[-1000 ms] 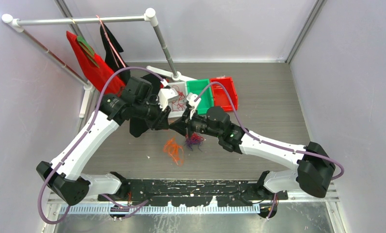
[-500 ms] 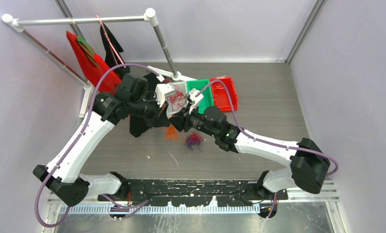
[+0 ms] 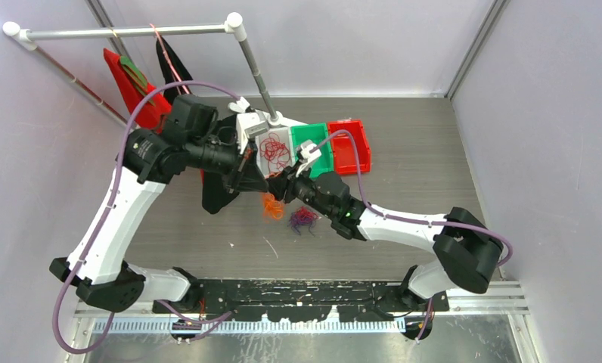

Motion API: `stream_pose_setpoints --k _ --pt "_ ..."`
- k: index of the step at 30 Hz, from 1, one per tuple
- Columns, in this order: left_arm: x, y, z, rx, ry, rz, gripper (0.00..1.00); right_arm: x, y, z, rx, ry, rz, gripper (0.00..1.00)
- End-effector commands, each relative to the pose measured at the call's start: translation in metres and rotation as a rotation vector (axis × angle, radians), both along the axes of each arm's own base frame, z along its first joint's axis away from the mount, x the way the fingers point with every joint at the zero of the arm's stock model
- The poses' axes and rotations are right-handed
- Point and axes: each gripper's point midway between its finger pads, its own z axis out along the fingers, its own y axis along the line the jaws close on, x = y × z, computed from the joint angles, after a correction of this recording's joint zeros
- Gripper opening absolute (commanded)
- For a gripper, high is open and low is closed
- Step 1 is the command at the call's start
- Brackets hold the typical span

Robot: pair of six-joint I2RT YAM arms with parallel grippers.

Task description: Untangle the cables

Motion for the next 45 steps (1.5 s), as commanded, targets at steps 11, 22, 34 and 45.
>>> stream_pose_setpoints --k 11,22,34,45 --pt "-0.004 0.002 0.084 -0.141 -0.232 -0.022 0.0 -0.011 -0.004 -0.038 0.146 0.123 -0.021 0.42" --pt "0.01 0.01 0.149 -0.207 -0.52 0.022 0.0 -0.018 -0.016 -0.06 0.077 0.108 -0.07 0.47" --pt "0.047 0.042 0.2 -0.195 -0.788 0.283 0.0 -0.017 -0.064 -0.055 -0.235 -0.048 -0.207 0.47" --pt "0.076 0.064 0.217 -0.159 -0.922 0.462 0.0 -0.036 -0.094 -0.052 -0.444 -0.183 -0.255 0.51"
